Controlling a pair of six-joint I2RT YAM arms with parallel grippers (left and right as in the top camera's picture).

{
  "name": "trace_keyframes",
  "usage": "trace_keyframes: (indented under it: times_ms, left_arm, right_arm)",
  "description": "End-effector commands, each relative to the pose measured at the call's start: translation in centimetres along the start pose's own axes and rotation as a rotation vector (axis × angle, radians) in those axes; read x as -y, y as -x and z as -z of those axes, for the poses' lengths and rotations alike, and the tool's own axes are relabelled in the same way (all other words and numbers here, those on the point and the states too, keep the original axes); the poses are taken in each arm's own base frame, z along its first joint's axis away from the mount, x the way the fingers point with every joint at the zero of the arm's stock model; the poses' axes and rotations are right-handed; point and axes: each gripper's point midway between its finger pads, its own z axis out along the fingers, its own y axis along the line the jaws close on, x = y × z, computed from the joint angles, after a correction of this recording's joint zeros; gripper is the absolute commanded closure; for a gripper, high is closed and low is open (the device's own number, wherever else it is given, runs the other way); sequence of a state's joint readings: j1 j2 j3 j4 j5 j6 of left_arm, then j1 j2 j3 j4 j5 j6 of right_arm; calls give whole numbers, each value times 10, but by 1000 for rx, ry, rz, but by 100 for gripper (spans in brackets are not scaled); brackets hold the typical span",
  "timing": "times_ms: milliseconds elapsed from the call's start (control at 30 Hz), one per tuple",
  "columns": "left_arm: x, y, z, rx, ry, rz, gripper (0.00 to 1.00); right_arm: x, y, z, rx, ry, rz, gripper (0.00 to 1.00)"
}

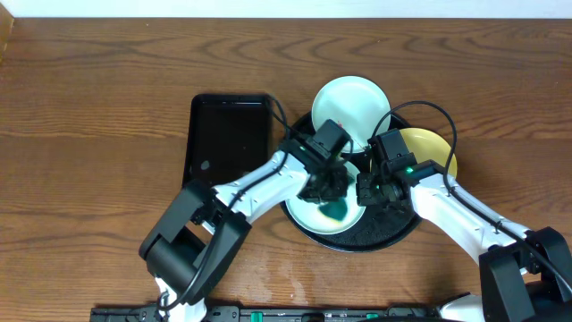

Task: Clean dirty plates on tray and stack at the side
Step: 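Scrub the pale green plate with the sponge in the left gripper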

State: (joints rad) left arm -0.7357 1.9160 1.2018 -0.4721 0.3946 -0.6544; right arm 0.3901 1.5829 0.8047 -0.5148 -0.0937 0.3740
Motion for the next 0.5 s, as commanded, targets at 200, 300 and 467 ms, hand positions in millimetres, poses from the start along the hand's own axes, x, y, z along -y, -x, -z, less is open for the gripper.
trace_keyframes:
  times_ms: [200,300,467]
  left_arm:
    - [-34,-52,-5,-216,113,44,92]
    - [-83,-43,8,-147,352,69,93]
    - [-129,-16,34,3,590,70,92]
  right_arm:
    - [9,-1,-1,0,-41,-12,99]
    - [9,-1,-1,1,-41,-12,99]
    - [9,-1,-1,-1,-43,-13,99]
